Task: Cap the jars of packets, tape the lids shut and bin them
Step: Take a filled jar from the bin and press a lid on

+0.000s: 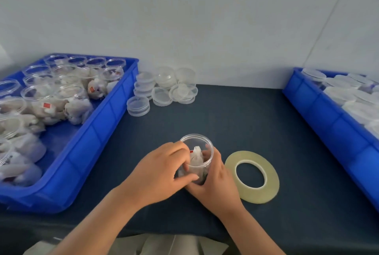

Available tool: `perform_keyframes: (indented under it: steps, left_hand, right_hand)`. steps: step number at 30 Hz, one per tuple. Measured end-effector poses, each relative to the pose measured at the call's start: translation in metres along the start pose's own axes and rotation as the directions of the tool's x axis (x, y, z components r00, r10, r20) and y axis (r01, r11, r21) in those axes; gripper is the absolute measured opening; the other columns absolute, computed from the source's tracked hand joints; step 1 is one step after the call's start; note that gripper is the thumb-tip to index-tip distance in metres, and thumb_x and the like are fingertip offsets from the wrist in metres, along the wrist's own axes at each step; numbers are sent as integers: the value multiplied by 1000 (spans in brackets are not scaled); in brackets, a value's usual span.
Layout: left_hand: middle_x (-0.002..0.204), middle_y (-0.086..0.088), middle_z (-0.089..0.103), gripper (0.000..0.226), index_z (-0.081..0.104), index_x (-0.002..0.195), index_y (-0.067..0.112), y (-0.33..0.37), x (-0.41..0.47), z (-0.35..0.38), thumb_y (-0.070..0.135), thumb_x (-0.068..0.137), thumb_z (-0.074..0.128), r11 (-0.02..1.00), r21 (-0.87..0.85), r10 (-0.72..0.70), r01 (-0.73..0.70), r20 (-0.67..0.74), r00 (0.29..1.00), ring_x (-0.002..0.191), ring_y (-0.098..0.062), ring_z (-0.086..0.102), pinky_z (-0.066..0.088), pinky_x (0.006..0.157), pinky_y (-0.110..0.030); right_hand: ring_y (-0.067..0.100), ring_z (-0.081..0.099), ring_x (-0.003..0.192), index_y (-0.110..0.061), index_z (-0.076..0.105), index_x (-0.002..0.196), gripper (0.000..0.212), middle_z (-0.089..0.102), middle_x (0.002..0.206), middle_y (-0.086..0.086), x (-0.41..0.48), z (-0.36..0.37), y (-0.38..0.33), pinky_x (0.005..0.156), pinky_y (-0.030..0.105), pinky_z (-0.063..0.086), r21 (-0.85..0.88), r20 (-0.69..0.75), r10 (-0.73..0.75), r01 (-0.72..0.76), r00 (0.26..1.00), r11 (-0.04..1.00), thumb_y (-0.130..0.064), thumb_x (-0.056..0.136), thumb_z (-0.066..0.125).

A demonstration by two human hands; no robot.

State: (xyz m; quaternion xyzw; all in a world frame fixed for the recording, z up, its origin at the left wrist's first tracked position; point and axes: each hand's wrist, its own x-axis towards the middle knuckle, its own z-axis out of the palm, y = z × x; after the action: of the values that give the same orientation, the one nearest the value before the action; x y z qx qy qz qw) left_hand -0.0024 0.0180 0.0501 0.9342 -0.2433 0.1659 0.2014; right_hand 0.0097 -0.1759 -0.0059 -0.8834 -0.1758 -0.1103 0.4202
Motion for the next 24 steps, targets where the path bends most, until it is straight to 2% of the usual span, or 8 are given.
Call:
perform_keyframes:
  steps: [4,6,8,10,12,15,19,24]
  left_hand:
    - [99,19,50,37,49,90,28,-3,-1,5,57,89,71,1000,1,9,-9,-22,1000,86,-5,49,51,71,-28]
    - [108,21,54,38,57,96,27,-5,-2,6,62,89,71,999,-26,37,-38,-24,999,89,-1,52,49,73,-19]
    - [126,23,58,42,66,113,30,-12,0,4,65,91,68,990,-133,34,-39,-39,999,88,5,57,43,73,-8]
    - [130,21,62,36,67,121,32,-22,10,-1,56,95,67,953,-301,-55,8,-148,987,74,-4,62,42,67,-7]
    - [111,24,68,19,67,112,40,-40,30,-3,52,98,61,918,-362,-264,161,-258,929,69,-11,63,42,65,-11]
    - [99,29,71,21,67,99,42,-87,80,0,61,97,59,783,-300,-596,544,-114,795,85,1,67,44,70,-19]
    - [112,2,75,38,70,121,18,-165,141,10,49,105,55,667,7,-744,745,-50,667,102,-19,68,51,86,-36]
    - [64,1,72,41,67,90,13,-212,180,19,49,104,54,517,-20,-856,856,0,517,65,-15,70,58,90,-43]
  right_hand:
    - [-1,62,108,-34,26,152,97,55,129,-29,2,2,2,73,3,44,35,-9,1,-1,1000,999,-71,77,74]
    - [-2,65,107,-41,18,156,102,58,131,-27,2,1,4,75,9,51,90,-6,7,-6,1000,996,-70,77,77]
    - [1,68,105,-41,19,156,104,59,127,-29,2,2,5,74,20,58,89,-21,1,1,1000,996,-69,77,79]
    - [0,68,106,-41,23,153,104,54,124,-38,3,3,6,76,19,58,69,-36,10,-8,999,998,-71,73,82]
    - [-5,64,111,-45,22,151,106,51,126,-40,3,4,6,80,9,52,58,-30,29,-27,999,998,-75,69,82]
    - [-9,60,112,-52,20,147,102,54,127,-34,3,5,6,79,8,51,36,-24,26,-25,999,999,-77,68,81]
    - [-13,59,112,-62,13,147,105,52,130,-36,2,6,5,78,9,52,18,-28,6,-6,1000,1000,-75,69,82]
    - [-10,59,116,-48,20,156,111,49,137,-37,2,6,8,85,13,53,-1,16,21,-21,1000,1000,-81,68,80]
